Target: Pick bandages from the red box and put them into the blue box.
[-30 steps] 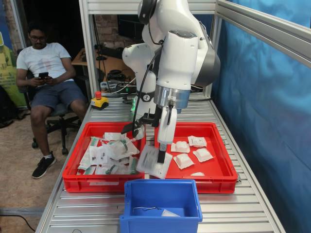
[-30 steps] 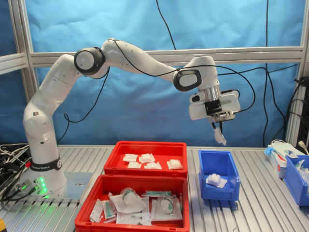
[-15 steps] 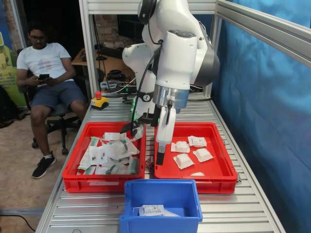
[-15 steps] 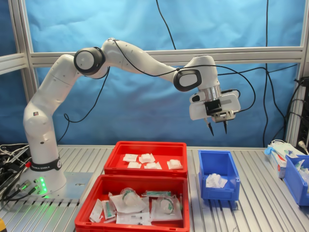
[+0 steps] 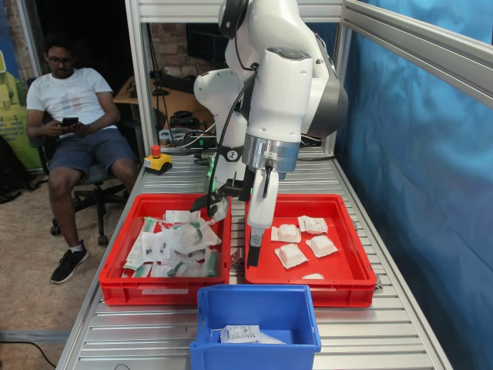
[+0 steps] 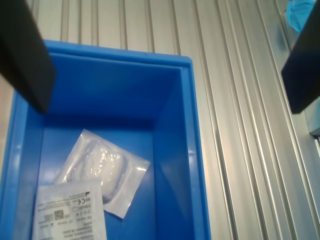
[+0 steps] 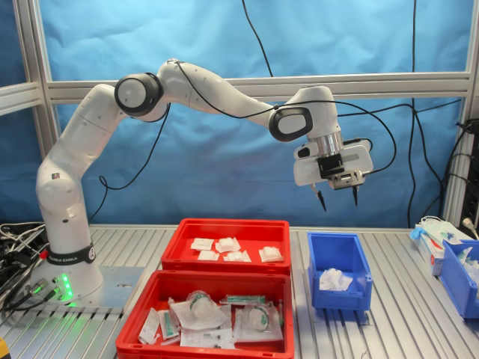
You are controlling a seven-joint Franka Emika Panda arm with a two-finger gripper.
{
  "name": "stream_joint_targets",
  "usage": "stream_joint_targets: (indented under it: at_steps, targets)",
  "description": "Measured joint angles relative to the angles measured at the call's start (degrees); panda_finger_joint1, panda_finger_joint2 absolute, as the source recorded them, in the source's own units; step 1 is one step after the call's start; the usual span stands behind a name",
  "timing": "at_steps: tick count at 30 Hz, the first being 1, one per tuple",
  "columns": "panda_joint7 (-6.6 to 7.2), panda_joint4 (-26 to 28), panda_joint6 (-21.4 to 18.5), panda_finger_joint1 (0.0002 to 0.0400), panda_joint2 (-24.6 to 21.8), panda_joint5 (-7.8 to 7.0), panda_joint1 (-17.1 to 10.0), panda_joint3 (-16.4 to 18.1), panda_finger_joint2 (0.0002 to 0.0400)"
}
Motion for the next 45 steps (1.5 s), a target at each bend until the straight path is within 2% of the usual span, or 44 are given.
stream_joint_targets:
  at_steps: [3,4,9,26,45]
  targets:
    - [0.0,0.0,0.0,0.035,0.0,0.0,0.0,0.0,0.035]
    - [0.0,0.0,0.0,0.0389,0.0,0.0,0.0,0.0,0.0389]
    - [0.0,0.0,0.0,0.0398,0.0,0.0,0.0,0.0,0.0398]
    - [0.0,0.71,0.0,0.04,0.0,0.0,0.87,0.18,0.04]
    - [0.0,5.94,0.0,0.04,-0.02,0.0,1.07,4.42,0.04]
